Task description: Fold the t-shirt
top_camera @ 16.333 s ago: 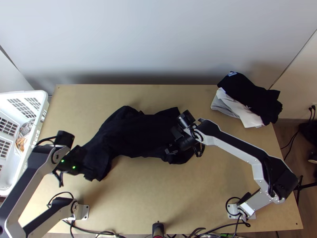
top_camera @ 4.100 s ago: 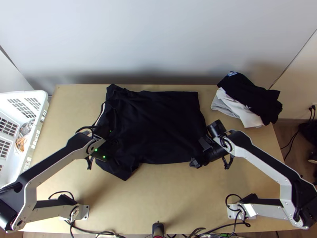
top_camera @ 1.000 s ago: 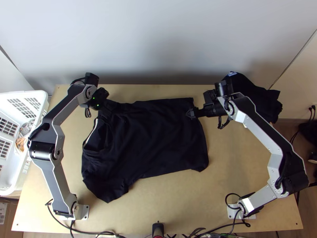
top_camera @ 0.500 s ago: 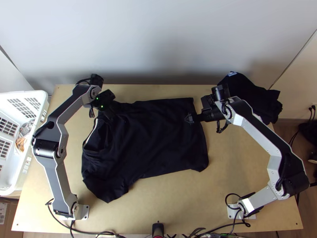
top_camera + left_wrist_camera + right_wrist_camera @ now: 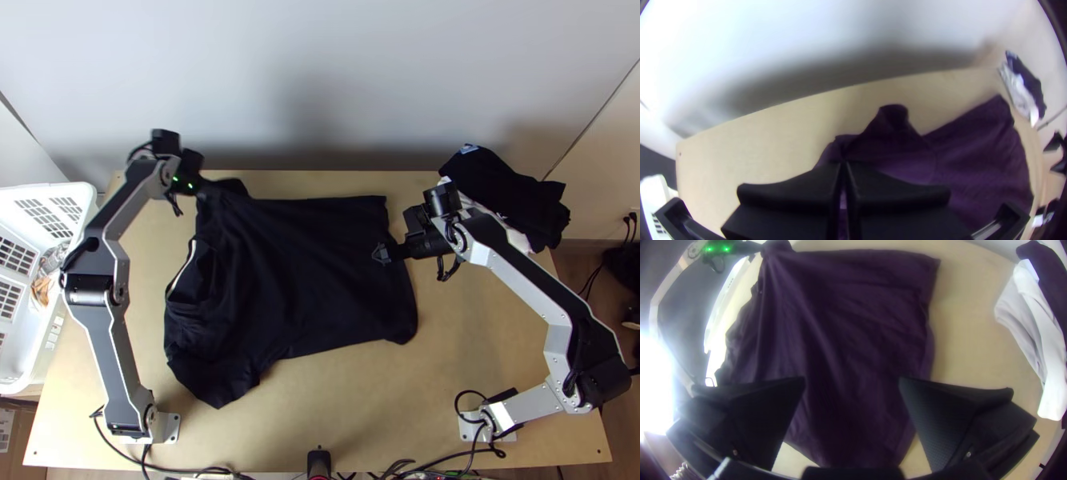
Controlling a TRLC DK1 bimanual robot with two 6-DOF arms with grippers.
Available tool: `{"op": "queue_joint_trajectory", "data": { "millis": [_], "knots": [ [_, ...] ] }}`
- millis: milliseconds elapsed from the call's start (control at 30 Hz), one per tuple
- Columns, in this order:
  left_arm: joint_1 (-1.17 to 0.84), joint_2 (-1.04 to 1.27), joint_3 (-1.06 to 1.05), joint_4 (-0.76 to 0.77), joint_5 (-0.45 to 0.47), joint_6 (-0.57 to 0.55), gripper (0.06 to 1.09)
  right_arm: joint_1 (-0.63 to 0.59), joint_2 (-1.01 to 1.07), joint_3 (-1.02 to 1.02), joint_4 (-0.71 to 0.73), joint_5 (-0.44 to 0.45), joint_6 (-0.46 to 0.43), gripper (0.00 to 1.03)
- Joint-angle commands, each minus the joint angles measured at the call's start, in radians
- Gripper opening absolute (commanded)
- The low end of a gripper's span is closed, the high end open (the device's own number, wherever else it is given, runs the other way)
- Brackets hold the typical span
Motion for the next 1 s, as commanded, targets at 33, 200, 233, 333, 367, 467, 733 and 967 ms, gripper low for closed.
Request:
{"op": "queue_joint_trajectory", "data": {
  "millis": [33, 200, 233, 333, 367, 467, 733, 967],
  "knots": [
    [0.128, 0.062, 0.113, 0.018, 0.251, -0.444, 0.34, 0.023, -0.018, -0.043, 0.0, -0.001, 0.021, 0.98],
    [0.091, 0.075, 0.115, -0.12, 0.312, -0.307, 1.04, 0.057, -0.032, -0.059, 0.0, -0.001, 0.031, 0.98],
    [0.086, 0.072, 0.115, -0.144, 0.312, -0.284, 1.04, 0.06, -0.035, -0.059, 0.0, -0.001, 0.032, 0.98],
    [0.085, 0.061, 0.115, -0.2, 0.317, -0.246, 1.04, 0.06, -0.035, -0.056, 0.011, -0.001, 0.031, 0.98],
    [0.086, 0.055, 0.115, -0.223, 0.318, -0.232, 1.04, 0.06, -0.035, -0.055, 0.017, -0.001, 0.029, 0.98],
    [0.085, 0.018, 0.115, -0.345, 0.329, -0.125, 1.04, 0.059, -0.024, -0.033, 0.027, 0.001, 0.02, 0.98],
    [0.106, -0.16, 0.007, -0.531, 0.223, 0.095, 1.04, 0.06, -0.012, -0.029, 0.027, -0.001, 0.031, 0.98],
    [0.134, -0.218, -0.12, -0.635, 0.321, 0.188, 1.04, 0.06, -0.017, -0.032, 0.027, -0.001, 0.034, 0.98]
  ]
}}
